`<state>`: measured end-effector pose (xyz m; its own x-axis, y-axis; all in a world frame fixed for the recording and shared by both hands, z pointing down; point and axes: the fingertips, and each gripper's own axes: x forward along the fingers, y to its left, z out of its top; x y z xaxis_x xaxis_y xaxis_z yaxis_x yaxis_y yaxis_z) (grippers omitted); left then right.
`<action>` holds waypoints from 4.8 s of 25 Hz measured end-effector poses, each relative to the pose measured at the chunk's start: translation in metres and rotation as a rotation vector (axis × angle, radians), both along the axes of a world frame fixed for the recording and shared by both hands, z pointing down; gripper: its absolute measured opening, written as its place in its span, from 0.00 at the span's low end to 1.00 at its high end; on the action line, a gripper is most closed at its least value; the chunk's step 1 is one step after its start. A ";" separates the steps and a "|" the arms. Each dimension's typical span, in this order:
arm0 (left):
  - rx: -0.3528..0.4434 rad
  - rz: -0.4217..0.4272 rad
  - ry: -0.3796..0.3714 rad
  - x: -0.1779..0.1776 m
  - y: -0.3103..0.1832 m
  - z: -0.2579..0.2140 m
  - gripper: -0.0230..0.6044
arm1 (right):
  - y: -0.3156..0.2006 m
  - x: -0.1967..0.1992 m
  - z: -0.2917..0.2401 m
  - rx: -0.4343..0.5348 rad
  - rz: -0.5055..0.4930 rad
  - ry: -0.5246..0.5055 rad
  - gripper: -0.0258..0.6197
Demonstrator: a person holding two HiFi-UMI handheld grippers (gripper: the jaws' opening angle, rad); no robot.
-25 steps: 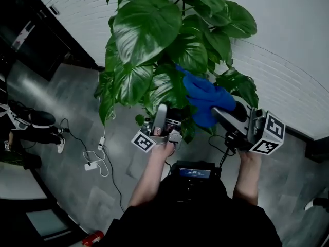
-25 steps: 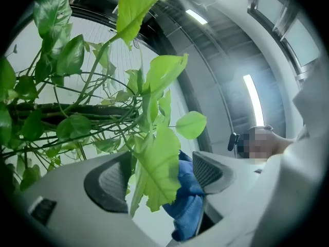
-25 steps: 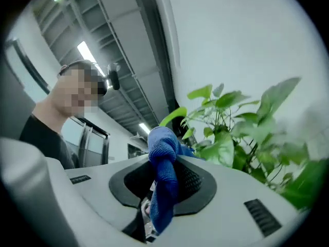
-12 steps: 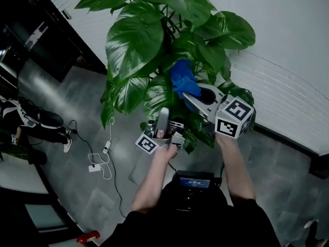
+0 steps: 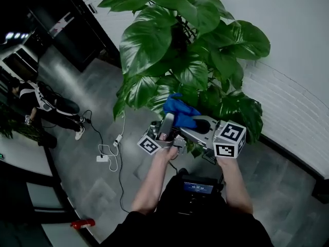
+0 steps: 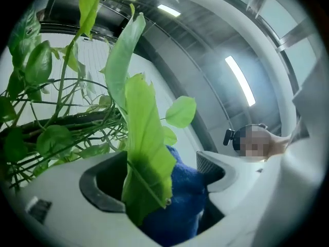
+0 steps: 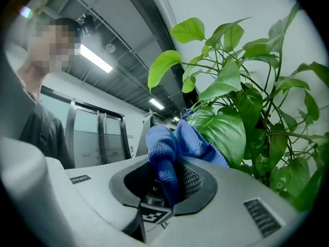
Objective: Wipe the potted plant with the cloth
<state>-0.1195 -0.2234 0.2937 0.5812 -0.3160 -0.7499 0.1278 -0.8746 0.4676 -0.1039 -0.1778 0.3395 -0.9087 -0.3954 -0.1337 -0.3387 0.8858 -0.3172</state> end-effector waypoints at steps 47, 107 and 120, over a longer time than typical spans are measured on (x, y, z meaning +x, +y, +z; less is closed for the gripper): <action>-0.028 0.127 0.070 0.023 -0.017 0.015 0.71 | 0.008 0.070 0.006 -0.022 0.168 -0.047 0.19; -0.243 0.244 0.063 -0.051 0.096 0.090 0.66 | 0.161 0.131 0.020 -0.080 0.706 -0.239 0.19; -0.453 0.232 0.078 0.079 0.009 0.148 0.69 | 0.088 0.216 -0.045 0.077 0.598 -0.228 0.19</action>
<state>-0.0403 -0.2141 0.4416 0.6223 -0.4886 -0.6115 0.3443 -0.5307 0.7745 0.1124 -0.0898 0.2942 -0.4795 -0.8066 -0.3456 -0.7131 0.5877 -0.3821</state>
